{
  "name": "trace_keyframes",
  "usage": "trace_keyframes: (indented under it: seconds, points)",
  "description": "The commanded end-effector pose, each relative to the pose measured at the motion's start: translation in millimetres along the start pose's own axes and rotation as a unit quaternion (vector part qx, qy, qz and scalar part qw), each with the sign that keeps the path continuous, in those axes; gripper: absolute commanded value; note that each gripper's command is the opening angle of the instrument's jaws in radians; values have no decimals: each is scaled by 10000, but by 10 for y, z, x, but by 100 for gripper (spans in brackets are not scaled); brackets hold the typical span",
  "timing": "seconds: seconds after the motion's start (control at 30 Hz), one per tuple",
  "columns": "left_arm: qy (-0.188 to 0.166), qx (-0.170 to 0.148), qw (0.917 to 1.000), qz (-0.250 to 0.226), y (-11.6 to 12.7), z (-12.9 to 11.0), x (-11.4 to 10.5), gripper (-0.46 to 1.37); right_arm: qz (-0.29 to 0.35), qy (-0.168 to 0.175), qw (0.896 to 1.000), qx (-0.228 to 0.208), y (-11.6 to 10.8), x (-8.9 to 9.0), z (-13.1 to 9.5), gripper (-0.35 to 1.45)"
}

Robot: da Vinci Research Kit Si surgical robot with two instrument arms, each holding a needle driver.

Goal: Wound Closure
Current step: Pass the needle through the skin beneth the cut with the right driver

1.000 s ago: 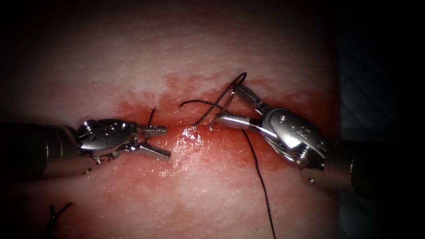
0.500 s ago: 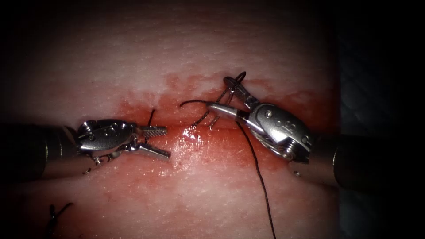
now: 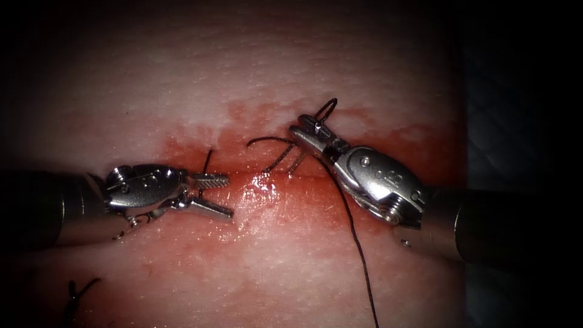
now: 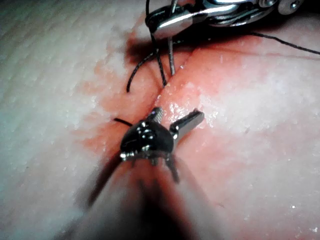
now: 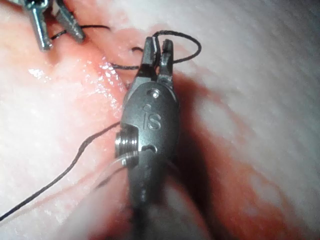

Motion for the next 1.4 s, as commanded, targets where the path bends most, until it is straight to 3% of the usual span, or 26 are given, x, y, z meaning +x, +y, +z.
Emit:
trace_keyframes:
  seconds: [0.03, 0.3, 0.53, 0.83, 1.07, 1.23, 1.4]
  points:
    - [-7, -33, 10000, -7, 1, 0, 1, 34, 2, -19, 10000, -26, 0, 1, 1, -35]
    - [-74, -120, 9999, -42, 30, -5, -4, 29, -351, 100, 9984, 430, 6, 0, 8, -35]
    - [-187, -60, 9998, 44, 57, -7, -20, 27, -496, 147, 9916, 1185, 11, 10, 37, -35]
    - [-191, -72, 9998, 51, 61, -5, -24, 26, -338, 111, 9826, 1825, -6, 8, 76, -35]
    - [-214, -72, 9997, 87, 59, -4, -31, 24, -300, 16, 9744, 2230, 2, 7, 97, -35]
    - [-271, -73, 9995, 130, 58, -3, -39, 23, 74, -117, 9744, 2243, 11, 0, 102, -35]
    - [-317, -103, 9994, 104, 60, -2, -49, 22, 854, -337, 9725, 2139, 12, -11, 103, -35]
